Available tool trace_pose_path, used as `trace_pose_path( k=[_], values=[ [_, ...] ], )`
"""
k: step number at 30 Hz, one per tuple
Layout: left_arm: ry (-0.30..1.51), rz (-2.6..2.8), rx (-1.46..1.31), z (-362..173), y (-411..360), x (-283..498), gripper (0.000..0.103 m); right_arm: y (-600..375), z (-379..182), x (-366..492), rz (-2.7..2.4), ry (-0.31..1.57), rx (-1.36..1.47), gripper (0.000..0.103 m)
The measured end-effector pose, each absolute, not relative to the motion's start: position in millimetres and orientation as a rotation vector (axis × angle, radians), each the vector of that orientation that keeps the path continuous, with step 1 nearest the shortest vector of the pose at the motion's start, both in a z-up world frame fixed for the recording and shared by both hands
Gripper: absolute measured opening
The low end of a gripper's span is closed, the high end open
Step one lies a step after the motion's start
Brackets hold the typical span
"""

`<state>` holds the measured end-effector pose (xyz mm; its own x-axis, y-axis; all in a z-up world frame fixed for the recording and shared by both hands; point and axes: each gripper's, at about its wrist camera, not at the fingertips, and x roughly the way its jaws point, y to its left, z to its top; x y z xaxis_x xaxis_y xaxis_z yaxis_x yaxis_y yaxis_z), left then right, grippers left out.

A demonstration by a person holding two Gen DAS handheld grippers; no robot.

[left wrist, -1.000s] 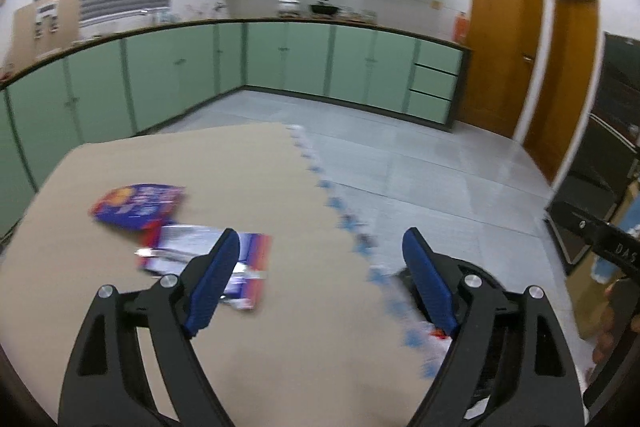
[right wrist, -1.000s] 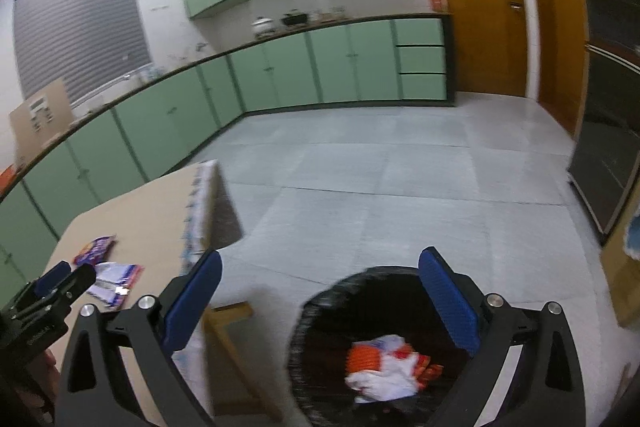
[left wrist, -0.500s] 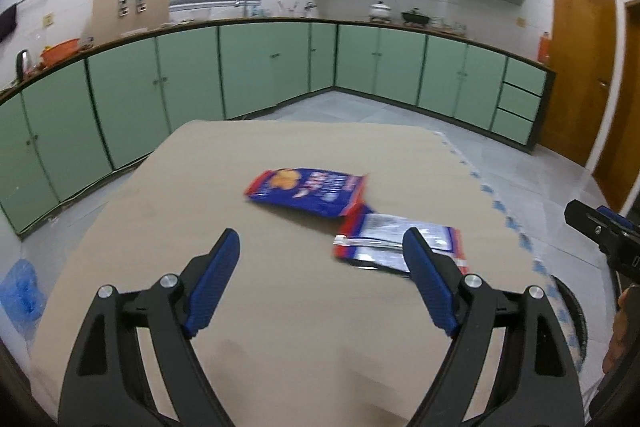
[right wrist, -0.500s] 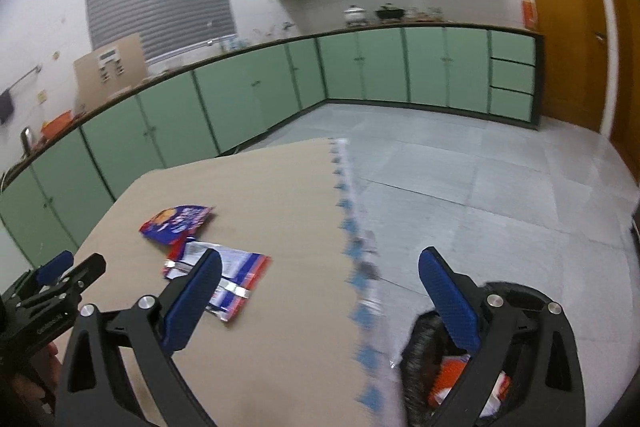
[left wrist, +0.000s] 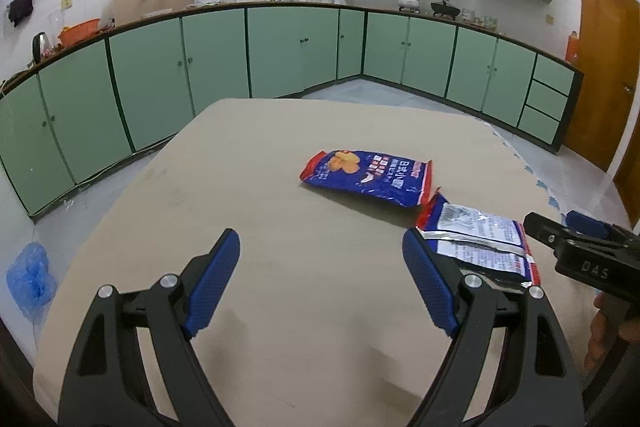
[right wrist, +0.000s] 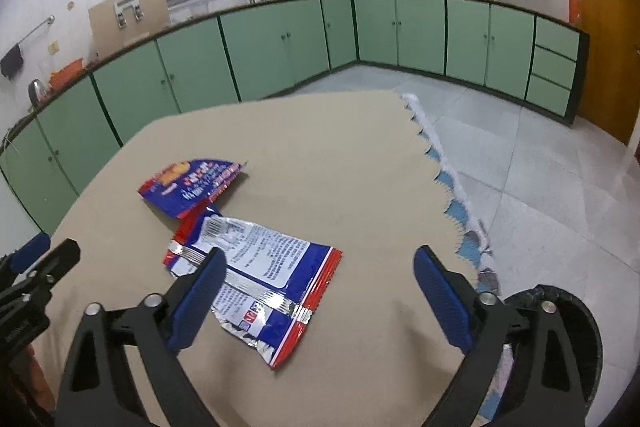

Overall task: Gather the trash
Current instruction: 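Move both tools back over the remaining wrappers on the table, then grasp the silver-blue wrapper with the right gripper and lift it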

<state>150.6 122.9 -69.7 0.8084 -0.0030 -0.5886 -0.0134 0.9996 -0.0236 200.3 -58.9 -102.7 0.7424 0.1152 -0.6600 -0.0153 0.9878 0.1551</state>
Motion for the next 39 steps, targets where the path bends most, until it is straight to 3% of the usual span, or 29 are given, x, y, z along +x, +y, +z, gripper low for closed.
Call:
trace_pose_path(
  k=[7, 14, 16, 17, 19, 21, 22, 34, 35, 37, 38, 39],
  values=[
    [0.651, 0.018, -0.030, -77, 125, 158, 0.081, -57, -112, 210, 0.073, 0.790, 0.152, 0.081],
    [0.663, 0.020, -0.015, -82, 120, 161, 0.081, -55, -121, 220, 0.096, 0.855, 0.154, 0.067],
    [0.670, 0.022, -0.016, -83, 120, 162, 0.081, -52, -121, 219, 0.103, 0.855, 0.137, 0.055],
    [0.674, 0.024, -0.016, -84, 120, 163, 0.081, -50, -121, 219, 0.107, 0.856, 0.124, 0.042],
    [0.681, 0.027, -0.016, -85, 120, 164, 0.081, -48, -119, 218, 0.106, 0.854, 0.111, 0.033],
    [0.682, 0.027, -0.013, -85, 119, 164, 0.081, -50, -119, 218, 0.105, 0.856, 0.115, 0.003],
    [0.683, 0.028, -0.012, -85, 118, 164, 0.081, -51, -120, 218, 0.112, 0.857, 0.123, 0.000],
    [0.686, 0.029, -0.003, -84, 114, 165, 0.081, -58, -107, 192, 0.177, 0.804, 0.149, 0.001],
    [0.683, 0.031, -0.004, -84, 115, 164, 0.081, -57, -107, 191, 0.190, 0.814, 0.155, 0.004],
    [0.680, 0.037, -0.004, -83, 116, 162, 0.081, -54, -109, 189, 0.209, 0.829, 0.161, 0.032],
    [0.679, 0.043, -0.003, -83, 118, 161, 0.081, -52, -110, 187, 0.209, 0.833, 0.157, 0.060],
    [0.678, 0.052, -0.001, -83, 120, 160, 0.081, -50, -111, 187, 0.208, 0.835, 0.153, 0.072]
  ],
)
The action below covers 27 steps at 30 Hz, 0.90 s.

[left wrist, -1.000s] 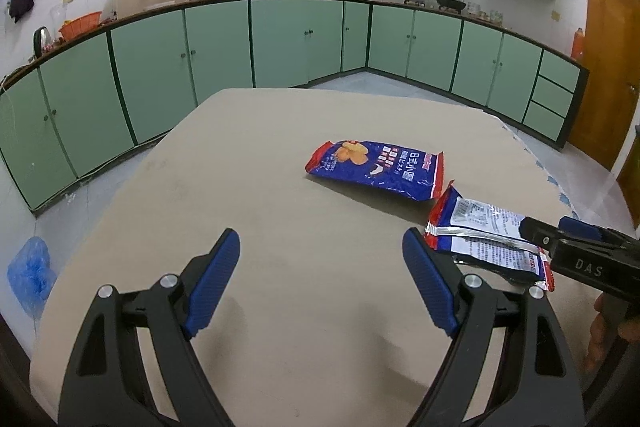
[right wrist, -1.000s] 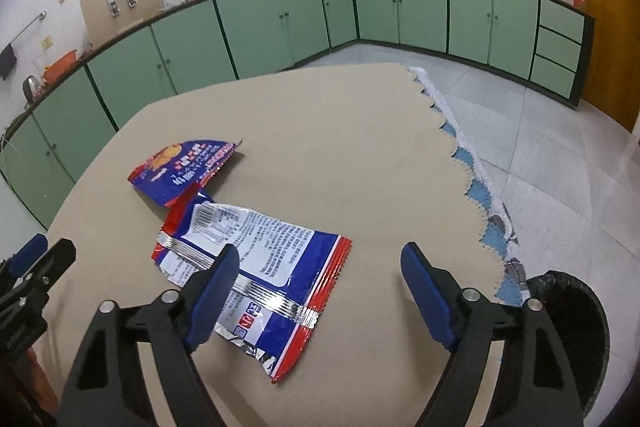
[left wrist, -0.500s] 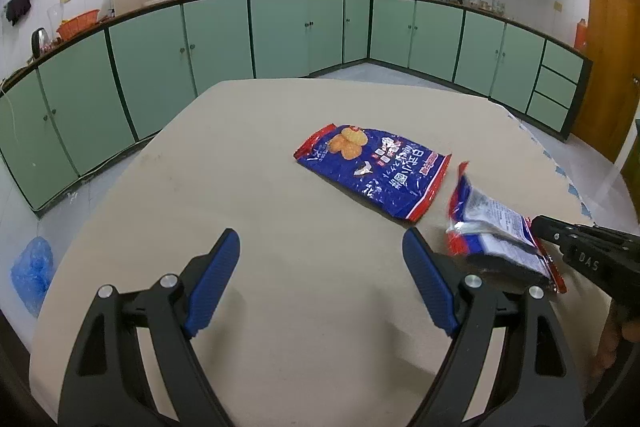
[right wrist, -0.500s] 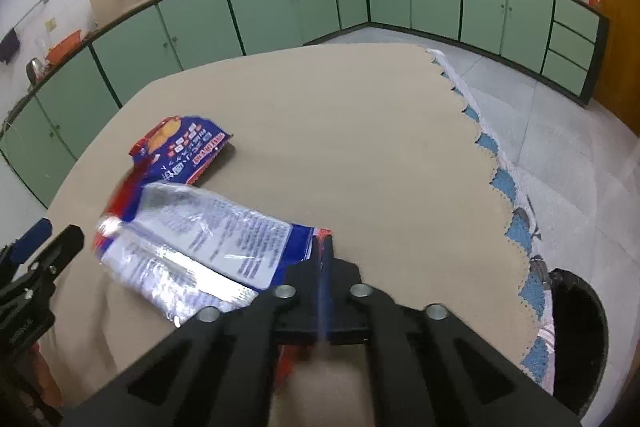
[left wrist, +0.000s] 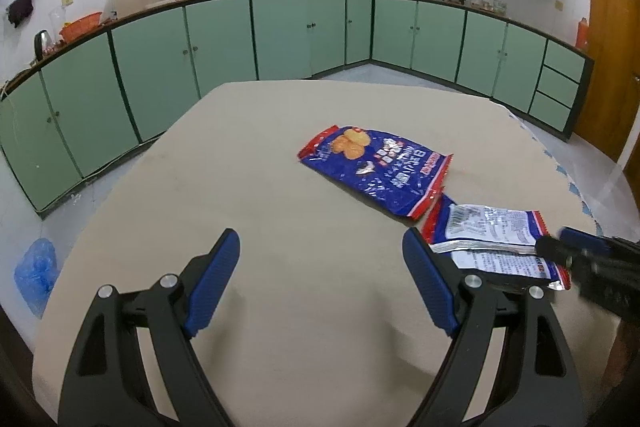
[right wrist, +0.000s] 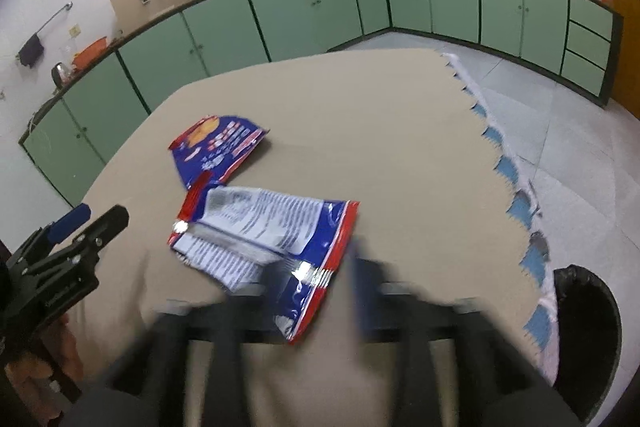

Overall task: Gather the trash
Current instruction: 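Grasp the silver-blue wrapper with the right gripper and lift it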

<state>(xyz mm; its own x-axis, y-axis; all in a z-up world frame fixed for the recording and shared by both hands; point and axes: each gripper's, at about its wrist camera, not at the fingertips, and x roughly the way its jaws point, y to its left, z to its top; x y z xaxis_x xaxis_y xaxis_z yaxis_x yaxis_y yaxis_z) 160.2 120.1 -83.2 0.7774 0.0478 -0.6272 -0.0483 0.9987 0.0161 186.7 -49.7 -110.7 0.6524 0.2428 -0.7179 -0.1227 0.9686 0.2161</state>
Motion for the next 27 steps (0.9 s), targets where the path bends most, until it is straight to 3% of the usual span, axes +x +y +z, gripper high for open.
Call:
trace_pose_path(
  k=[5, 7, 9, 11, 15, 27],
  values=[
    [0.688, 0.070, -0.012, -86, 130, 160, 0.081, -37, -119, 187, 0.192, 0.857, 0.077, 0.075],
    [0.690, 0.074, -0.017, -87, 132, 161, 0.081, -30, -119, 185, 0.181, 0.858, 0.029, 0.069],
    [0.697, 0.076, -0.024, -89, 133, 163, 0.081, -26, -119, 183, 0.183, 0.848, 0.002, 0.048],
    [0.703, 0.075, -0.032, -90, 133, 164, 0.081, -26, -119, 182, 0.170, 0.842, -0.006, 0.040],
    [0.704, 0.072, -0.034, -91, 133, 163, 0.081, -32, -119, 181, 0.160, 0.832, 0.016, 0.008],
    [0.696, 0.050, -0.036, -87, 122, 164, 0.081, -57, -105, 174, 0.137, 0.766, 0.089, 0.002]
  ],
)
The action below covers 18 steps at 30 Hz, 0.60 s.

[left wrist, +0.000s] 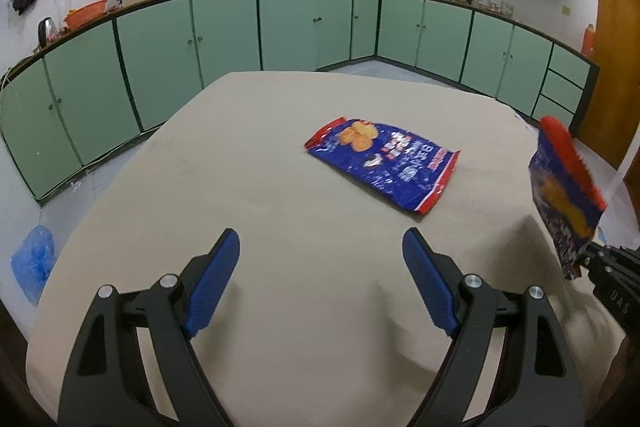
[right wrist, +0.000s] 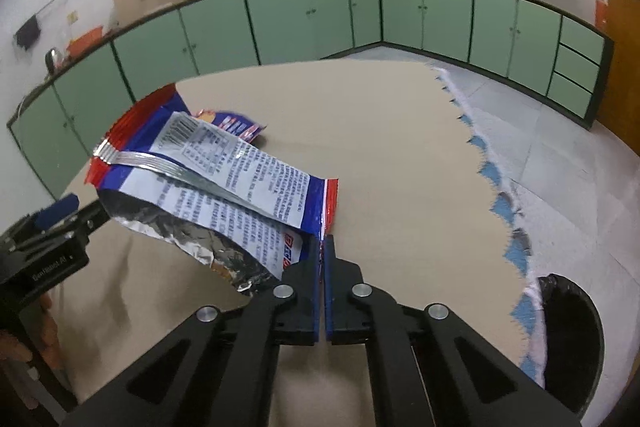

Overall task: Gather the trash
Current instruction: 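Grasp the silver-blue wrapper with the right gripper and lift it, then grasp the blue snack bag with the left gripper and lift it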

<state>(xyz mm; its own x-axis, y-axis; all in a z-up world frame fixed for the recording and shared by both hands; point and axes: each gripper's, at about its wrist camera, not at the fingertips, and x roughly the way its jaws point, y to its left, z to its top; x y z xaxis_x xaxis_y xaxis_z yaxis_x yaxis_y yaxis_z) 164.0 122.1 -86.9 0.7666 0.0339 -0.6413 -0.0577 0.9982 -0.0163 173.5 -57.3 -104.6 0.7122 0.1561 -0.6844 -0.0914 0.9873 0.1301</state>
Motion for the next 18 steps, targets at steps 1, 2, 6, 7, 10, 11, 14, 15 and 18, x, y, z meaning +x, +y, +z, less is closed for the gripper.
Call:
trace_pose_path(
  k=[1, 2, 6, 7, 10, 11, 14, 15, 18],
  values=[
    [0.692, 0.042, -0.035, -85, 118, 165, 0.081, -61, -102, 174, 0.129, 0.760, 0.092, 0.002],
    [0.691, 0.034, -0.036, -84, 116, 167, 0.081, -64, -100, 176, 0.123, 0.756, 0.094, 0.002],
    [0.686, -0.002, -0.047, -80, 102, 180, 0.081, -73, -95, 182, 0.091, 0.738, 0.083, 0.002],
    [0.684, -0.007, -0.045, -79, 98, 183, 0.081, -74, -94, 184, 0.086, 0.736, 0.081, 0.002],
    [0.692, -0.026, -0.037, -81, 88, 198, 0.082, -78, -96, 188, 0.079, 0.736, 0.087, 0.002],
    [0.703, -0.030, -0.037, -83, 84, 204, 0.082, -78, -97, 189, 0.079, 0.738, 0.090, 0.002],
    [0.742, -0.034, -0.059, -89, 80, 222, 0.082, -79, -99, 190, 0.079, 0.736, 0.086, 0.002],
    [0.755, -0.032, -0.067, -91, 79, 227, 0.082, -78, -99, 190, 0.081, 0.735, 0.079, 0.002],
    [0.807, -0.029, -0.090, -98, 77, 243, 0.081, -78, -101, 192, 0.089, 0.734, 0.075, 0.002]
  ],
)
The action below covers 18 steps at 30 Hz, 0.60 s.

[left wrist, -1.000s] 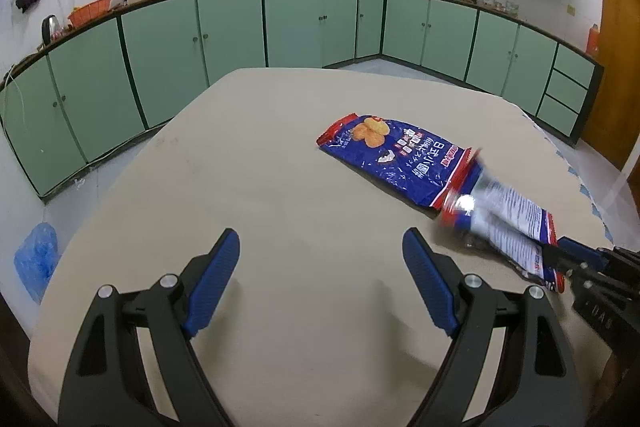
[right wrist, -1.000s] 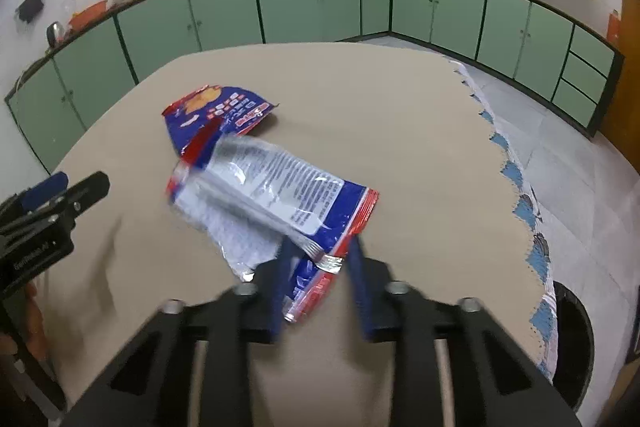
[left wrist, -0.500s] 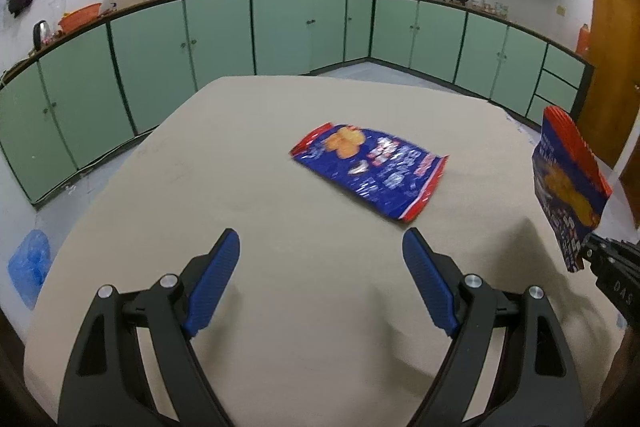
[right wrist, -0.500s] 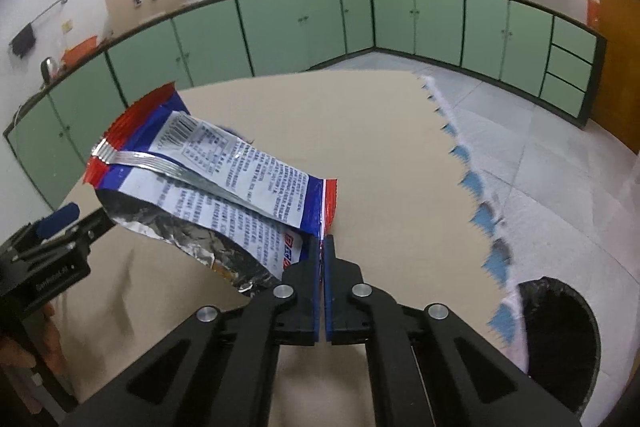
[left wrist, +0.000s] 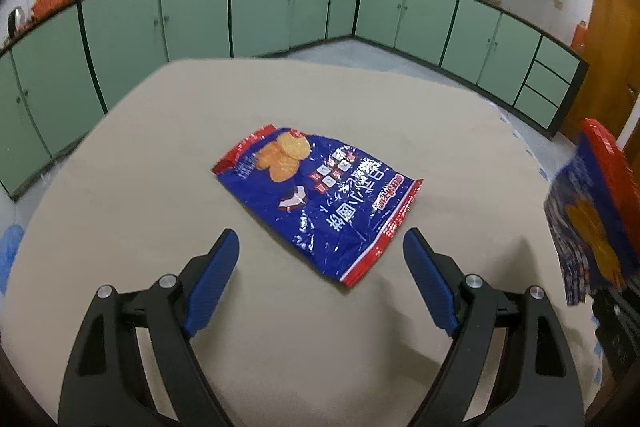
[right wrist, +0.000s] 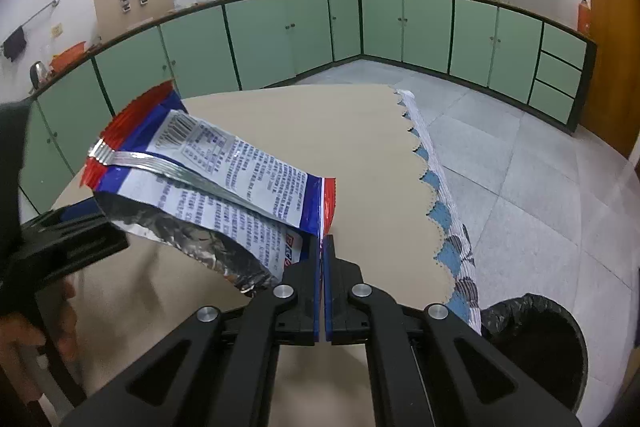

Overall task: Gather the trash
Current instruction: 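Grasp the blue snack bag with the left gripper and lift it, then carry the blue bag and silver wrapper over the bin and open both grippers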

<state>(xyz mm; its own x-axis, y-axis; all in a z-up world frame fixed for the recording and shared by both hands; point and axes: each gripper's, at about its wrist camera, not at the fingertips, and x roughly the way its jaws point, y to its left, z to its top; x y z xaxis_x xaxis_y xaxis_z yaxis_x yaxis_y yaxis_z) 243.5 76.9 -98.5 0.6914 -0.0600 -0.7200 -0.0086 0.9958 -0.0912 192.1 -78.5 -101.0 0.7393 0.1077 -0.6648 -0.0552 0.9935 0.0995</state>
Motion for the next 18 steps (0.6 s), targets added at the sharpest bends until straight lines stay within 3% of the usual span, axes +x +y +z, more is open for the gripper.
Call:
trace_pose_path(
  k=[1, 3, 5, 6, 8, 10, 18],
  values=[
    [0.826, -0.029, -0.096, -102, 76, 248, 0.080, -79, -101, 193, 0.090, 0.734, 0.075, 0.002],
    [0.877, -0.037, -0.110, -110, 76, 257, 0.062, -80, -103, 195, 0.092, 0.737, 0.073, 0.002],
    [0.883, -0.029, -0.103, -112, 74, 259, 0.057, -80, -104, 194, 0.095, 0.740, 0.075, 0.002],
    [0.880, -0.043, -0.100, -112, 72, 259, 0.043, -80, -105, 194, 0.096, 0.741, 0.073, 0.002],
    [0.878, -0.049, -0.090, -112, 69, 259, 0.032, -80, -105, 195, 0.097, 0.744, 0.069, 0.002],
    [0.877, -0.048, -0.091, -113, 69, 259, 0.011, -79, -105, 195, 0.099, 0.743, 0.063, 0.002],
    [0.825, -0.059, -0.068, -107, 64, 250, 0.002, -79, -101, 193, 0.095, 0.734, 0.066, 0.002]
  ],
)
